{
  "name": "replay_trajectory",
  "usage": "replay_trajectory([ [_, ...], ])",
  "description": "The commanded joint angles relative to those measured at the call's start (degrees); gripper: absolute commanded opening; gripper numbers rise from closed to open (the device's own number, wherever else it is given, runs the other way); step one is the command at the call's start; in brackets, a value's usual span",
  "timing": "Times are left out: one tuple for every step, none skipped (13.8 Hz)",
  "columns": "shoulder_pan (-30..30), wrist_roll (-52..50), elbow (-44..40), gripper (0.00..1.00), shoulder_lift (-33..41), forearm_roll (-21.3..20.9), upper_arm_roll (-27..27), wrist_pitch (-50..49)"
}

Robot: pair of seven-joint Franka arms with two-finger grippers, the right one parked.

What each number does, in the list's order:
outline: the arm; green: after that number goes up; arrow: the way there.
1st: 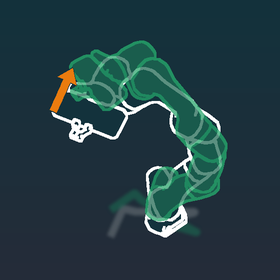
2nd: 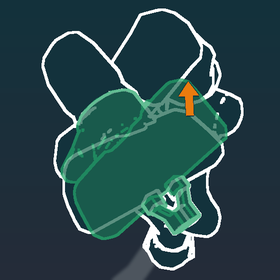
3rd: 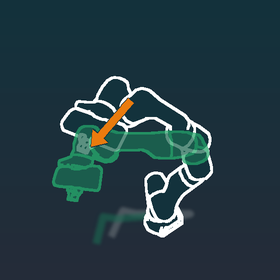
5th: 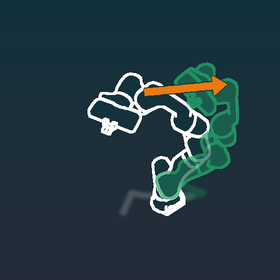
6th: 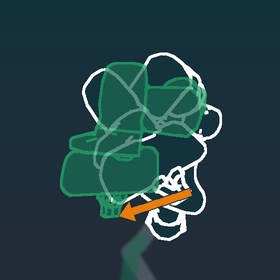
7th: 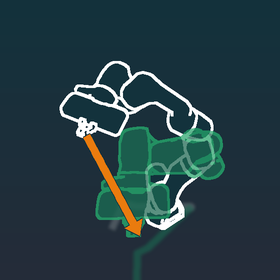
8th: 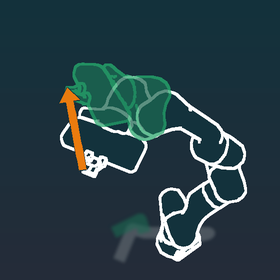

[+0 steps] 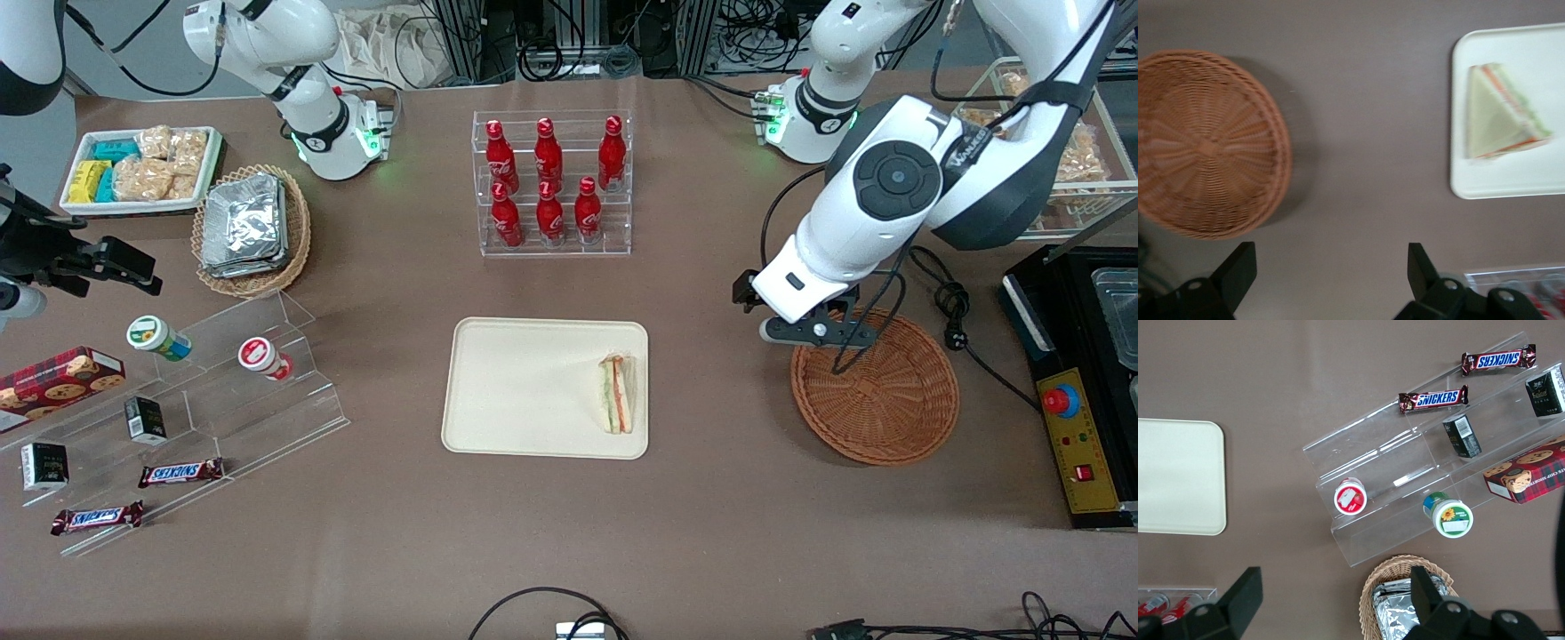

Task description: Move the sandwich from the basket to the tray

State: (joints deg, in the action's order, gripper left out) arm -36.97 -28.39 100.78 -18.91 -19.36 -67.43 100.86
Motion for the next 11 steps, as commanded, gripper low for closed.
replay_trajectory([
  [14.5,7.2,-10.3,1.0,5.5,8.3,19.8,-9.6],
  [18.1,10.3,-11.8,1.0,6.2,10.4,26.5,-11.0],
  [21.0,15.1,-11.7,1.0,8.3,11.6,33.4,-11.0],
  [23.4,21.0,-11.8,1.0,9.6,13.8,40.1,-11.2],
  [25.9,26.8,-11.7,1.0,10.6,15.6,46.6,-11.4],
  [29.1,31.2,-11.7,1.0,11.0,16.0,52.9,-11.5],
  [32.5,31.8,-11.8,1.0,11.3,16.1,58.2,-11.5],
  [35.0,31.1,-11.7,1.0,11.8,16.0,61.3,-11.5],
  [34.9,29.1,-11.9,1.0,11.8,15.8,61.8,-11.8],
  [34.9,27.4,-12.9,1.0,11.2,15.6,62.0,-12.6],
  [34.9,27.1,-13.7,1.0,10.9,15.3,62.0,-12.7],
])
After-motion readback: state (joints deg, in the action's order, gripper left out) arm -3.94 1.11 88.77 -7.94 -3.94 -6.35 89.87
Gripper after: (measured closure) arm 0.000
